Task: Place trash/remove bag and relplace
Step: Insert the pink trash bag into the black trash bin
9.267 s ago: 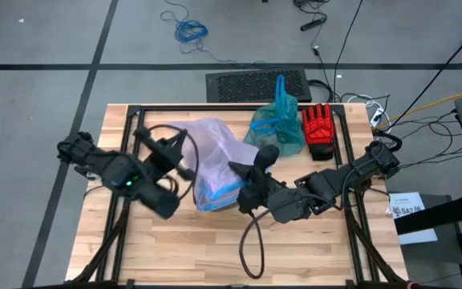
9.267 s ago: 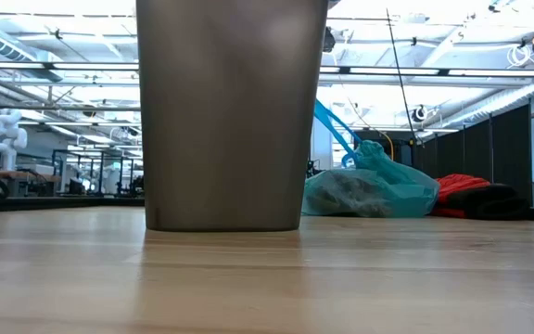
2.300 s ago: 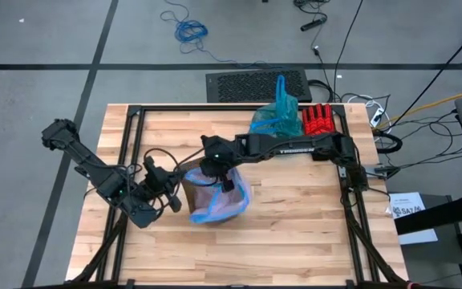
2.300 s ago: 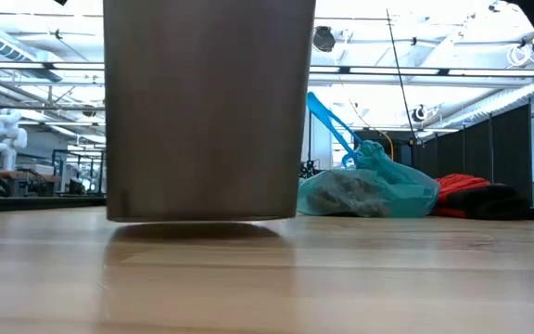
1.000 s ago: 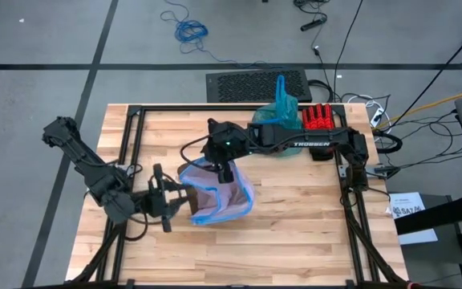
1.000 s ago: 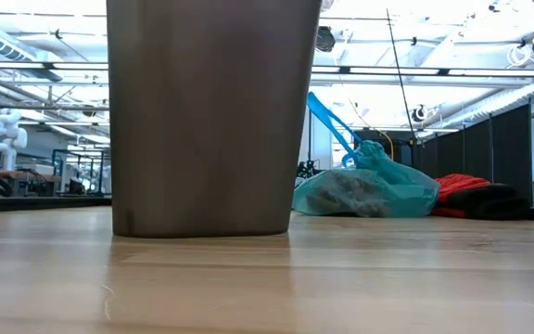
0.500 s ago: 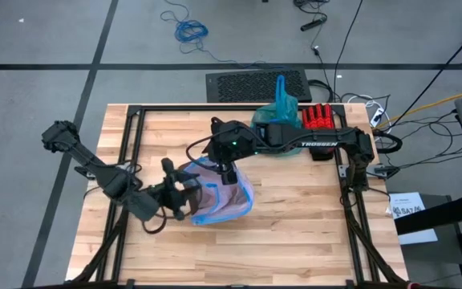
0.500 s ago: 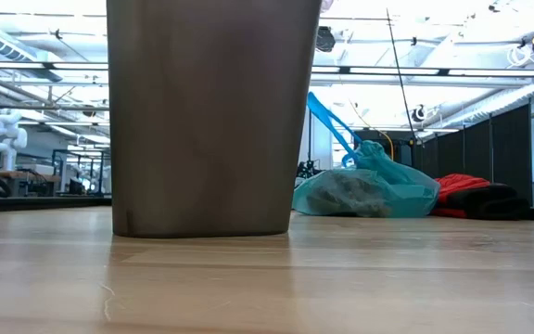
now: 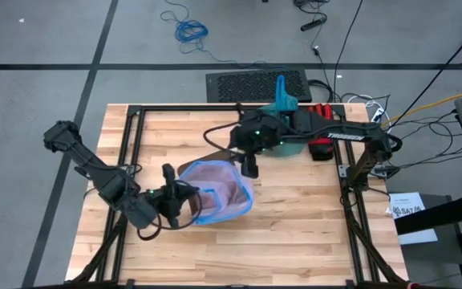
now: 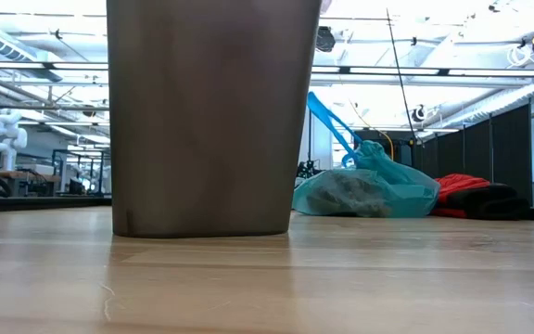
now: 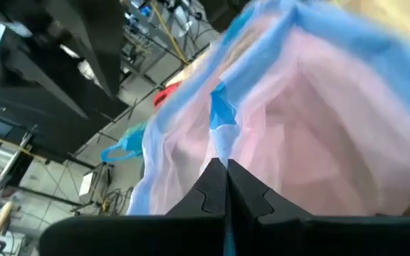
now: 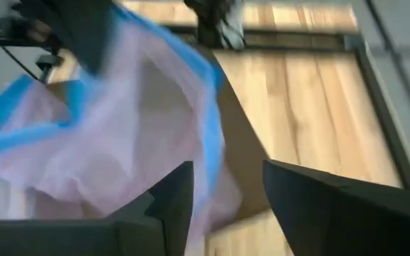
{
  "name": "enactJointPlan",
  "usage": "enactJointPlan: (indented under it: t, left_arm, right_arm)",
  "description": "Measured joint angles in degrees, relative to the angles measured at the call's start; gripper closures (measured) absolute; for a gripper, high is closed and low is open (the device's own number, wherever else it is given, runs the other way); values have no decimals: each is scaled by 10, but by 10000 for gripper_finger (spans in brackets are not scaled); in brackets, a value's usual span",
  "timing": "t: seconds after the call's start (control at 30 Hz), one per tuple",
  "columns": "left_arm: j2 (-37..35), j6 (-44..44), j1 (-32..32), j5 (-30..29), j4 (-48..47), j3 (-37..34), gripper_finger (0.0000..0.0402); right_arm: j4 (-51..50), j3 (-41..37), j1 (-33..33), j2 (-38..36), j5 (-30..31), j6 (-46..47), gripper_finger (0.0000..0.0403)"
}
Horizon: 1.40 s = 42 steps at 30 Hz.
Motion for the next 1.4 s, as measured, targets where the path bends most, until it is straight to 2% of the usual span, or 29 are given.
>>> enactJointPlan:
  t: [0.13, 0.37, 0.47, 0.57, 0.73, 0.83, 0.9, 0.97, 1.23, 1.33, 1.4]
  left_arm:
    - [0, 2, -18, -8, -16, 30, 400]
    - [0, -15, -25, -12, -57, 45, 400]
    - [0, -32, -25, -17, -77, 45, 401]
    - [0, -46, -26, -23, -96, 45, 401]
    - [0, -46, -30, -29, -101, 45, 401]
    - [0, -46, -30, -30, -102, 45, 401]
    - [0, -46, -30, -30, -102, 45, 401]
    - [0, -45, -30, -30, -102, 45, 401]
    - [0, -45, -30, -30, -99, 45, 401]
    - [0, -45, -29, -30, -99, 45, 401]
    - [0, -45, -29, -30, -100, 45, 401]
  right_arm:
    - [-44, -1, -9, 6, 2, 36, 240]
    - [-43, -1, -11, 46, 1, 58, 185]
    - [-34, -1, -16, 59, 7, 58, 187]
    - [-15, -1, -17, 62, 29, 54, 237]
    - [-2, -1, -16, 46, 14, 41, 373]
    - [-5, -1, -8, 27, 13, 42, 393]
    - [-10, -1, -4, 20, 1, 56, 373]
    - [-11, -1, 0, 20, -2, 85, 335]
    - [-22, -2, 5, 47, -16, 129, 154]
    - [-22, -1, 1, 52, -12, 147, 125]
    - [-22, -2, -1, 57, -5, 147, 132]
